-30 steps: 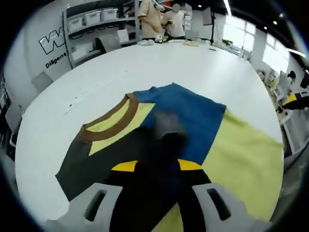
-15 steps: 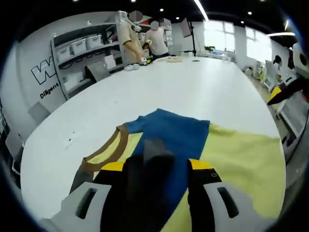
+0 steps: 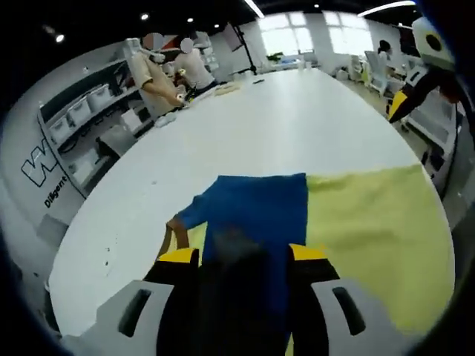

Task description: Fold the garment on the visible template until the final outline fits inside the template.

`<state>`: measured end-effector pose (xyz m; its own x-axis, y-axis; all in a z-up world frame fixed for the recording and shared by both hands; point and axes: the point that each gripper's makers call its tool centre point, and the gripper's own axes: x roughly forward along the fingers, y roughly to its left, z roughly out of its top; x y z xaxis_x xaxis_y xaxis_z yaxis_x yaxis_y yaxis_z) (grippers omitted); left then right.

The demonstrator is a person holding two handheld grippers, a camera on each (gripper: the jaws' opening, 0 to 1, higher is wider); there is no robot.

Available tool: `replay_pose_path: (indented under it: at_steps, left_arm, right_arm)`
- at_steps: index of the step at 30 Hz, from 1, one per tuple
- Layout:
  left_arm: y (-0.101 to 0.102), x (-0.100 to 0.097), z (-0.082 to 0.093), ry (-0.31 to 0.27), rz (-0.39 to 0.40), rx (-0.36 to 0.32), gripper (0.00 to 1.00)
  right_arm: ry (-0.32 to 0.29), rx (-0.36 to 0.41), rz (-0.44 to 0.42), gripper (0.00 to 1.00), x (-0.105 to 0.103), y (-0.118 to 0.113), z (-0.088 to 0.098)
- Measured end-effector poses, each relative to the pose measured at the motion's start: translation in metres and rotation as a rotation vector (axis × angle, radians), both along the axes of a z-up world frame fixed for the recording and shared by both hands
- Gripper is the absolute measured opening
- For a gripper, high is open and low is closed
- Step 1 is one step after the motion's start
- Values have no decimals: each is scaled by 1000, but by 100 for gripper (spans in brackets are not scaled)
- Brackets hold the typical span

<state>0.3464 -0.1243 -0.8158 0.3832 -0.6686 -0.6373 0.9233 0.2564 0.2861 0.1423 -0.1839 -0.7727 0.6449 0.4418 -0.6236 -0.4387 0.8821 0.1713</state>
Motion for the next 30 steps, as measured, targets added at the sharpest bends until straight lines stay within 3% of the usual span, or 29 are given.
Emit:
replay_pose_path:
  at_steps: [8,12,16,22,28,30]
  left_arm:
    - [-3,4,-6,-28,-40,53,24]
    - [-4,5,-10,-11,-31,62,12]
    - [-2,6,-16,18,-1,71,8]
    - [-1,5,-10,72,57,28,4]
    - [-10,5,3,148,154,-57,3]
    - [-16,3,9,150,146,-81,3]
  right_arm:
    - [3,6,-16,95,4,-5,-1]
    - [2,12,-25,94,4,-7,0]
    - [-4,20,-40,94,5,-9,2]
    - [-3,19,-42,93,5,-9,1]
    - [-3,20,-41,93,6,-9,1]
    - [-3,19,-40,93,5,-9,1]
